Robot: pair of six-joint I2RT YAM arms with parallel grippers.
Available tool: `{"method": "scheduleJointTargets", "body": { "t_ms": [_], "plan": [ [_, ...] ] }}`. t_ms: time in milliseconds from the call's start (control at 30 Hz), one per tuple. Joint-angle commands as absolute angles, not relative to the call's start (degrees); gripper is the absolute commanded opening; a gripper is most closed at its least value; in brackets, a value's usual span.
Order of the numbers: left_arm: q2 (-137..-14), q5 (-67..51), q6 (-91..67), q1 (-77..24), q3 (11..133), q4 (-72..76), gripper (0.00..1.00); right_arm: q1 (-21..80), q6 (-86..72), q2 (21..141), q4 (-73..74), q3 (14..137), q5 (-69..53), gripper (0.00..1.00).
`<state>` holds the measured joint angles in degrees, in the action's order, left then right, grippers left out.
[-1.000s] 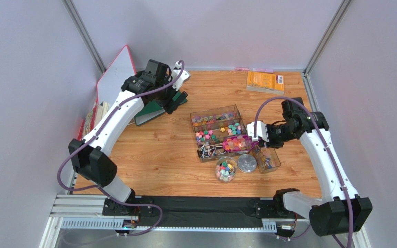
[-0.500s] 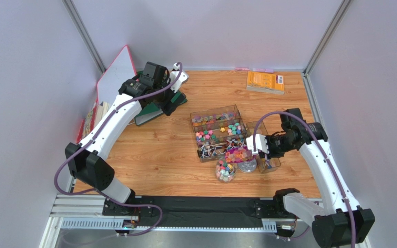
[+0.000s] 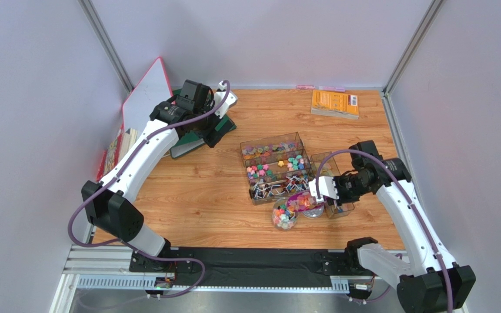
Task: Pack the candies
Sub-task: Place the fake candies in the packing bottle.
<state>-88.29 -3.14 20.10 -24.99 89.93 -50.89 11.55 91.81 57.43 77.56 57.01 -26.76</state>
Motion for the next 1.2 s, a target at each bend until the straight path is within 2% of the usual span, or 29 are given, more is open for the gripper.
{"method": "scheduleJointTargets", "body": {
  "t_ms": [0,433,1167],
  "plan": [
    [-85.52,-2.90,20.48,-24.96,89.65,-49.48,0.92,12.83,91.85,56.25,90.17,57.92,-24.17,0.00],
    [-83.94,-3.16,18.55,-24.96,87.10,-46.85,0.92,24.34,83.06,57.57,90.00,61.08,-14.34,0.00],
    [-81.12,-4.57,17.14,-24.96,85.69,-42.89,0.93,29.53,76.91,60.29,91.05,63.37,-2.29,0.00]
  ]
}}
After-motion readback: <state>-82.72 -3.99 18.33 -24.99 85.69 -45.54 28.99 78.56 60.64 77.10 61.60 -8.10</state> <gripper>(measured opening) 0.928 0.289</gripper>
